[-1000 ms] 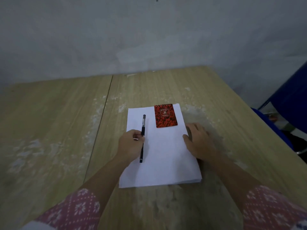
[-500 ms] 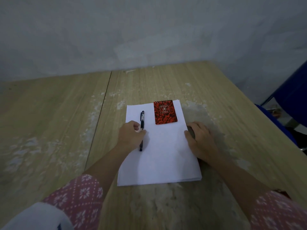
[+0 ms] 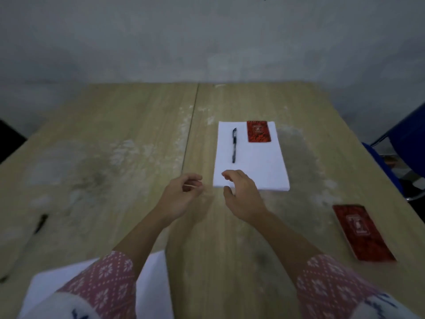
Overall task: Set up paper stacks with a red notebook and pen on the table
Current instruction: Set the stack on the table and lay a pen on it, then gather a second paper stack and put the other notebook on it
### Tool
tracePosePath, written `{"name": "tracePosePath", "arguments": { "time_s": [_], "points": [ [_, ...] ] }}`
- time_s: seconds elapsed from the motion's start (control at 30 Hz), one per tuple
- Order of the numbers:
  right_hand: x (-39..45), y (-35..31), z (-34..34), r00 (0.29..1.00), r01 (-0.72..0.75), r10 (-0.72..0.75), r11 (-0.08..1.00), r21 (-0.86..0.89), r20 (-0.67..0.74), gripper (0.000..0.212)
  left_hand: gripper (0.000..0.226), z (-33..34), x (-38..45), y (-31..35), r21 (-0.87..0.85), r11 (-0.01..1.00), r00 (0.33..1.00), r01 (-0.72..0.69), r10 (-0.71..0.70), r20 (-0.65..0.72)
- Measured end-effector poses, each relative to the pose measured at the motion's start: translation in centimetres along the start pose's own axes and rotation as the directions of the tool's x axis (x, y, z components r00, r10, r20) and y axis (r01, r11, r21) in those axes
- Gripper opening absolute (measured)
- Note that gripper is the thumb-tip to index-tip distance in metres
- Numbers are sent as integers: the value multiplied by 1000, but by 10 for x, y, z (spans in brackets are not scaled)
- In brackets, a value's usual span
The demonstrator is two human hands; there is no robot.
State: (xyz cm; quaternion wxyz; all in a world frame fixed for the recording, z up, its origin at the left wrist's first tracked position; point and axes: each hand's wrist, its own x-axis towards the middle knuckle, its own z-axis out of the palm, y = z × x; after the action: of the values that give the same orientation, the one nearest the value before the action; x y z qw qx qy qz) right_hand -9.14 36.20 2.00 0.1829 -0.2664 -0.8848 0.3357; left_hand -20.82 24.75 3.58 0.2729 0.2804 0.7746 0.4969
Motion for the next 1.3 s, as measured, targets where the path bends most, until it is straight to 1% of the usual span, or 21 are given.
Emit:
{"name": "tracePosePath", "arguments": {
  "time_s": [0.17, 0.27, 0.4, 0.47, 0.57, 0.63, 0.7, 0.73, 0.77, 0.8, 0.87, 0.9, 1.0, 1.07, 1.13, 1.2, 1.23, 1.3],
  "points": [
    [-62, -57, 53, 998, 40, -42, 999, 29, 42, 43, 19, -56, -85, -28, 9, 999, 998, 51, -51, -41],
    [-97, -87, 84, 996, 54, -56, 998, 28, 73, 41, 20, -91, -130, -52, 57, 996, 996, 63, -60, -61],
    [-132, -109, 112, 993, 19, -18, 1000, -10, 120, 37, 21, -129, -177, -84, 82, 990, 990, 117, -109, -90],
    [-152, -120, 126, 993, -33, 46, 993, -114, 110, 41, 22, -151, -202, -103, 113, 982, 983, 150, -136, -121],
    [-181, -128, 143, 974, -208, 224, 936, -284, 24, 54, 29, -173, -232, -128, 180, 962, 961, 207, -165, -224],
    [-202, -135, 157, 943, -315, 333, 882, -350, -11, 65, 35, -186, -250, -147, 210, 944, 934, 253, -183, -306],
    [-220, -141, 171, 921, -363, 391, 848, -387, -8, 73, 42, -195, -265, -162, 230, 916, 908, 329, -241, -342],
    [-227, -144, 178, 916, -369, 400, 836, -406, -8, 75, 39, -199, -270, -169, 222, 904, 897, 366, -279, -343],
    [-232, -148, 184, 916, -372, 402, 831, -413, -16, 76, 26, -201, -276, -172, 205, 899, 889, 386, -304, -342],
    [-236, -152, 189, 918, -374, 396, 835, -405, -30, 76, 15, -203, -279, -177, 184, 901, 886, 393, -318, -338],
    [-241, -161, 198, 926, -364, 374, 858, -362, -44, 74, 31, -205, -288, -181, 155, 919, 901, 362, -303, -310],
    [-243, -164, 201, 934, -345, 354, 876, -337, -36, 71, 35, -205, -290, -181, 139, 926, 907, 350, -298, -297],
    [-253, -172, 208, 952, -289, 305, 913, -288, 11, 66, 27, -207, -297, -185, 88, 944, 920, 320, -287, -267],
    [-259, -176, 206, 952, -293, 305, 924, -247, 10, 65, 31, -208, -298, -186, 43, 950, 919, 310, -287, -271],
    [-263, -176, 203, 947, -316, 320, 936, -157, -1, 64, 38, -209, -299, -186, -9, 942, 905, 335, -324, -277],
    [-265, -175, 200, 930, -367, 367, 930, -19, -21, 63, 48, -210, -300, -187, -53, 924, 885, 379, -378, -272],
    [-265, -175, 198, 915, -400, 402, 915, 51, -32, 62, 47, -210, -301, -188, -68, 919, 883, 389, -393, -258],
    [-265, -176, 197, 878, -469, 478, 870, 155, -28, 62, 33, -209, -302, -191, -87, 922, 895, 377, -387, -221]
  ]
}}
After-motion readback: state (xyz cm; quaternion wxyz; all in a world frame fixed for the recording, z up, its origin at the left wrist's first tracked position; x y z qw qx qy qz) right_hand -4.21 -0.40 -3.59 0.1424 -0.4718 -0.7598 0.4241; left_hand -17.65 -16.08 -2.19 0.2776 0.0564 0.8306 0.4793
